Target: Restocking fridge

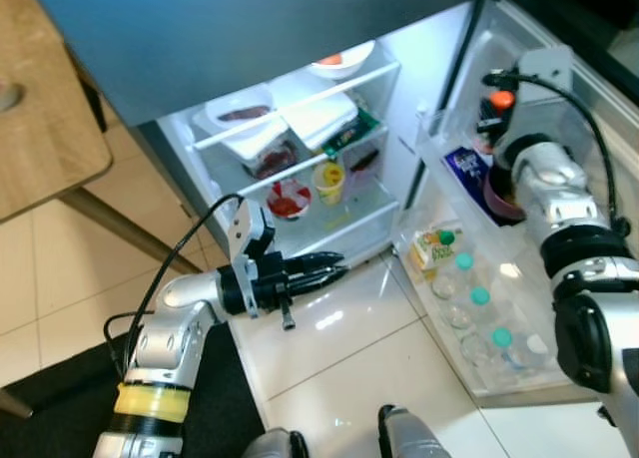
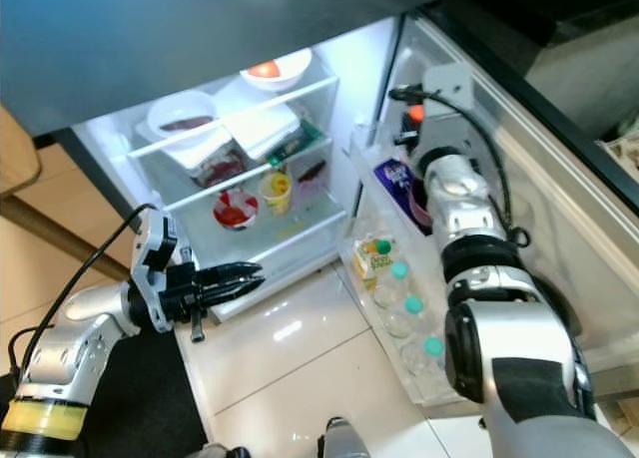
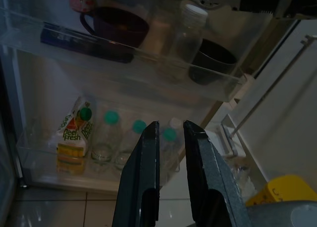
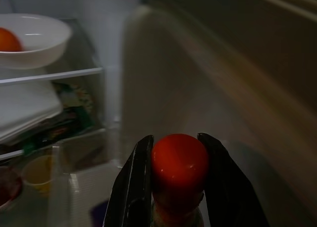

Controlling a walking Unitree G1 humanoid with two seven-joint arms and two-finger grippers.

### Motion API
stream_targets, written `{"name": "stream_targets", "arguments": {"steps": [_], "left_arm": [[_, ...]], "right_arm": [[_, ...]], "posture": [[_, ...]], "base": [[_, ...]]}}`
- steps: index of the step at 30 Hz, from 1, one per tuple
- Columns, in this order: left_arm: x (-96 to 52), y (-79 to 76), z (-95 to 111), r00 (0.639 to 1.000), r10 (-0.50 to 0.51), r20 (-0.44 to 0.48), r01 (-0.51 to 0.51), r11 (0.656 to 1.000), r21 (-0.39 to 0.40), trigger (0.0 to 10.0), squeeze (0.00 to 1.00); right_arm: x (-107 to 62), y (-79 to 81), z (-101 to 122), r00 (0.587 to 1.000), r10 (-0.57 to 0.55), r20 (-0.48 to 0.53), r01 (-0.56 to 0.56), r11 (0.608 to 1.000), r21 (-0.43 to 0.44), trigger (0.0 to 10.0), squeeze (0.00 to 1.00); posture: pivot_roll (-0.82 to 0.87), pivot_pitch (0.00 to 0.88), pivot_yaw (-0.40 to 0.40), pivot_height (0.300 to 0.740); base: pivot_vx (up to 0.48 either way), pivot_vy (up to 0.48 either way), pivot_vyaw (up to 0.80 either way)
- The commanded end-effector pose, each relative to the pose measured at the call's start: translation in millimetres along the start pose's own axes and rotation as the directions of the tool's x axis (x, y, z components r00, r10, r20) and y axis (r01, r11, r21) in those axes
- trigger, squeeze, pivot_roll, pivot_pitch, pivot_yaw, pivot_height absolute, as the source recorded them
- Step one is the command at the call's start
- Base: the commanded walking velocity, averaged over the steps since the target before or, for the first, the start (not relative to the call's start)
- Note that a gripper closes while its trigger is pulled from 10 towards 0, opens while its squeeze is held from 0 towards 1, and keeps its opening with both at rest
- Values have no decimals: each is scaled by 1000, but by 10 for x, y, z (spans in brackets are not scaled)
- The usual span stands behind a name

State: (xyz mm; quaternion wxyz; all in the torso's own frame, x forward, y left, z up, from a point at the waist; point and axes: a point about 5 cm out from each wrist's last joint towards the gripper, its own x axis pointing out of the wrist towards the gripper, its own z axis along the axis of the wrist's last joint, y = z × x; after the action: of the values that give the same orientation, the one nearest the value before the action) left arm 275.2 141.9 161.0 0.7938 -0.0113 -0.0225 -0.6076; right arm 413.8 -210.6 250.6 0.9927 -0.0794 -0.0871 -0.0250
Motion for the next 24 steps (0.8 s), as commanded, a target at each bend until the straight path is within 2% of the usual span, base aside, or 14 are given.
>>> {"name": "stream_targets", "arguments": {"steps": [1,6,11,24], "left_arm": [[-47,-54,-19,1000,-2,-23,2,1000,-18,10000,0],[-44,-92,0,999,-4,-40,3,1000,-22,10000,0],[-33,-104,52,999,2,-38,-2,1000,-14,10000,0],[-50,-181,154,999,31,-41,-30,999,20,10000,0]], "right_arm": [[19,-5,61,1000,-4,24,3,1000,12,10000,0],[13,-7,26,1000,5,17,-6,999,33,10000,0],[21,74,73,996,61,70,-70,986,149,10000,0],[49,20,135,997,-3,72,-6,992,128,10000,0]], "posture": [[77,272,44,740],[79,274,48,740],[91,281,54,740],[123,329,71,740]], "base": [[0,0,0],[0,0,0],[0,0,0],[0,0,0]]}}
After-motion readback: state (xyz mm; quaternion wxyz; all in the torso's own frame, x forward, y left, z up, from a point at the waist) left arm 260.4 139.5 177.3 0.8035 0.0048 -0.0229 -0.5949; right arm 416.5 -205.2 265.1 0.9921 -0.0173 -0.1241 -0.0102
